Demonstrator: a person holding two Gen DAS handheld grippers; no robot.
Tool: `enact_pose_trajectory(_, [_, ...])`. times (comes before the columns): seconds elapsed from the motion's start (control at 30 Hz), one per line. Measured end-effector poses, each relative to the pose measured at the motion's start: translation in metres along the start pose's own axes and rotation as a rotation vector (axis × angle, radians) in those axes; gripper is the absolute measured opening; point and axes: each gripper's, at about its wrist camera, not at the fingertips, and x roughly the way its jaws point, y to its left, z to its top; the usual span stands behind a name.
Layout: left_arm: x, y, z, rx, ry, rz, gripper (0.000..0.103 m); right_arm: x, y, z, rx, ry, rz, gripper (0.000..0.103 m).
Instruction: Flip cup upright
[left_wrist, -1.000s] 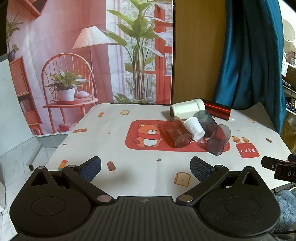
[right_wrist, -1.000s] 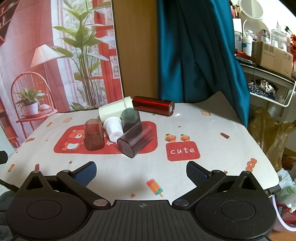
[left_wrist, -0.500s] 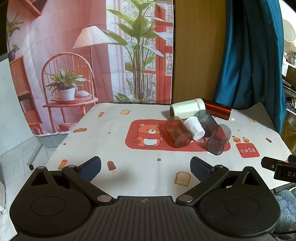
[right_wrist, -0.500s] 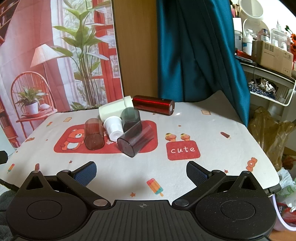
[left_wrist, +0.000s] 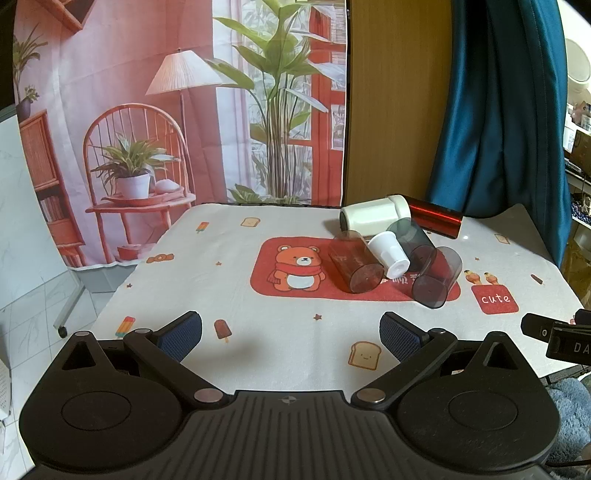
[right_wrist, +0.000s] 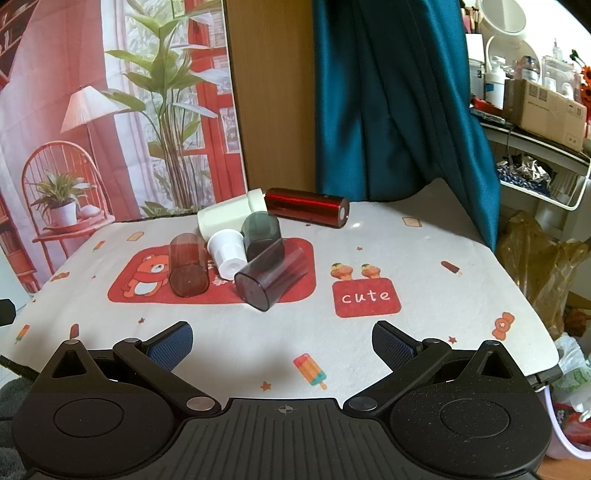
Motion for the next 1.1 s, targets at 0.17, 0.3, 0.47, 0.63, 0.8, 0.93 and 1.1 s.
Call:
enact_pose_trajectory(0.17, [0.000,0.000,0.000,0.000,0.000,0.000,0.103,0.000,0.001,-0.001,0.001,0.002,0.000,0.103])
enact_pose_trajectory(0.3, [0.000,0.000,0.000,-0.001,0.000,0.000,0.103,0.000,0.001,-0.001,0.002,0.002,0.000,0.103])
enact_pose_trajectory(0.47, [0.000,0.001,0.000,0.000,0.000,0.000,0.103,0.000,0.001,-0.001,0.002,0.002,0.000,0.103])
enact_pose_trajectory(0.63, [0.001,0.002,-0.003,-0.003,0.002,0.003,0.103,0.001,0.001,-0.003,0.004,0.004,0.006,0.103])
enact_pose_trajectory(0.8, [0.007,0.004,-0.007,-0.011,0.027,-0.002,0.103,0.002,-0.001,-0.007,0.021,0.006,0.032,0.103])
enact_pose_trajectory(0.93, [0.013,0.007,-0.008,-0.025,0.058,-0.007,0.103,0.006,-0.004,-0.006,0.024,0.011,0.064,0.103])
enact_pose_trajectory(1.1, [0.024,0.009,-0.008,-0.027,0.094,-0.011,0.103,0.016,-0.008,-0.007,0.058,0.041,0.081,0.103])
